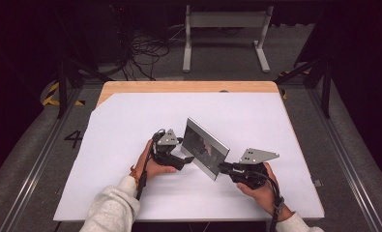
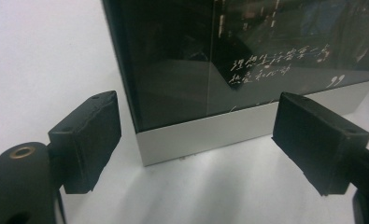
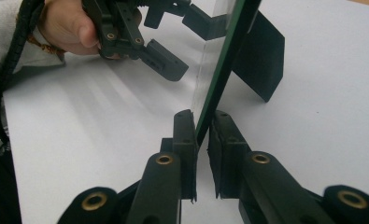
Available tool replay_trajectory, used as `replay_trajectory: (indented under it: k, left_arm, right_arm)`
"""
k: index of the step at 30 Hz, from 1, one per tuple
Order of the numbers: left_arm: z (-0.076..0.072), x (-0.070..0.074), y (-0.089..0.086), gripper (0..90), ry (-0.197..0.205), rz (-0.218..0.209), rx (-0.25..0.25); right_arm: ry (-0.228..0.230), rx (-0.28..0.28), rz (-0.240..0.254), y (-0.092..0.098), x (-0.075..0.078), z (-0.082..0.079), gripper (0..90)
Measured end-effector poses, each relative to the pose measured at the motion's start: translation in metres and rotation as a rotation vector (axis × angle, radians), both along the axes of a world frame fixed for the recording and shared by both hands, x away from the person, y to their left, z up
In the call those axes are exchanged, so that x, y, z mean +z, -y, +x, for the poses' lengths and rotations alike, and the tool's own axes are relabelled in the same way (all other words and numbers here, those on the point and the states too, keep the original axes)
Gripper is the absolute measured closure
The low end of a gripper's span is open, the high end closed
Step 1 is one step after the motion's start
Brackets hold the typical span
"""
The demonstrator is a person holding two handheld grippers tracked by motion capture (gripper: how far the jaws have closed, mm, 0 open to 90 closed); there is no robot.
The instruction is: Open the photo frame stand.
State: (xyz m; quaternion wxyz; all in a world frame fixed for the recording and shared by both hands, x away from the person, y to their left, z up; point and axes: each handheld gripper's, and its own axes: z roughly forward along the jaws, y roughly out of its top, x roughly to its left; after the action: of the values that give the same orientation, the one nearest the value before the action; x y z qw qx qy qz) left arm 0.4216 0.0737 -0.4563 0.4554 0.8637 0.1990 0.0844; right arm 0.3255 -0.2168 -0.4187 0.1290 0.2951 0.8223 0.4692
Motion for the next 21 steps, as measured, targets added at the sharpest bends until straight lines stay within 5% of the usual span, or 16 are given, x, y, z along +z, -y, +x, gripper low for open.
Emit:
replay_trajectory:
  k: [17,21]
  left_arm:
    - [-0.007,0.004,-0.009,22.3,-0.025,0.038,-0.023]
    - [-0.015,0.005,-0.011,23.5,0.005,0.075,-0.016]
  right_arm:
    - [0.01,-0.016,0.009,0.001,-0.003,-0.001,83.6]
    - [0.012,-0.022,0.005,0.0,-0.003,-0.001,83.8]
